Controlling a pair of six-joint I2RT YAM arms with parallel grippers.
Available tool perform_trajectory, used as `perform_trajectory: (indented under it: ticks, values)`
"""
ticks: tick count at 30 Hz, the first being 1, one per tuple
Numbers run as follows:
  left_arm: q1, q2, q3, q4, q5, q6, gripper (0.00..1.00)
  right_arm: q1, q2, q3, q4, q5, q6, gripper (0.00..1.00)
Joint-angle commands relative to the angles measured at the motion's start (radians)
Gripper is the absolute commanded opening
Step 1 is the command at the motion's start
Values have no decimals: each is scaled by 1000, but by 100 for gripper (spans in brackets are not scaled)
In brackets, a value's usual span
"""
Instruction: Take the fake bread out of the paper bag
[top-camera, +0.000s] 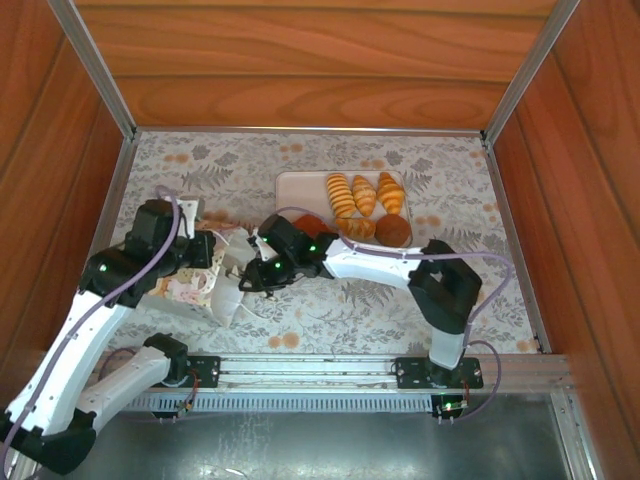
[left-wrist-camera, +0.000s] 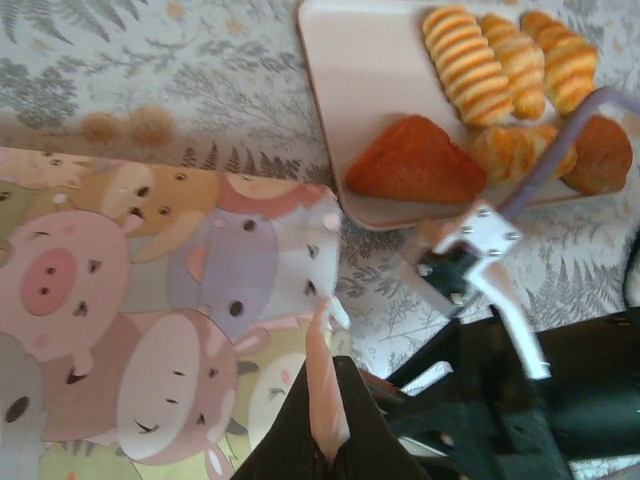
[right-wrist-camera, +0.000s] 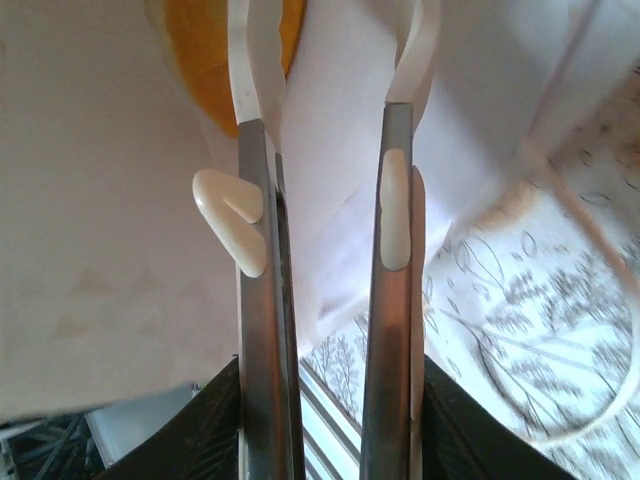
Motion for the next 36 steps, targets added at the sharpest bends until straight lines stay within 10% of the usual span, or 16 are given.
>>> perform_trajectory:
  ticks: [1,12,20,36]
  values:
    - [-56,8,20,1,-41,21,0,1,-100,-24,-42,57,-40,43]
    - [-62,-197,-33,-50,-155,15,0,53,-134,-161,168,-190,-66,47]
    - [-63,-104,-1,-52,-78,41,0,76,-186,-240,260,-96,-60,51]
    - [-63,-102,-27,-11,1,12,0,72,172,65,188,-230,-59,56]
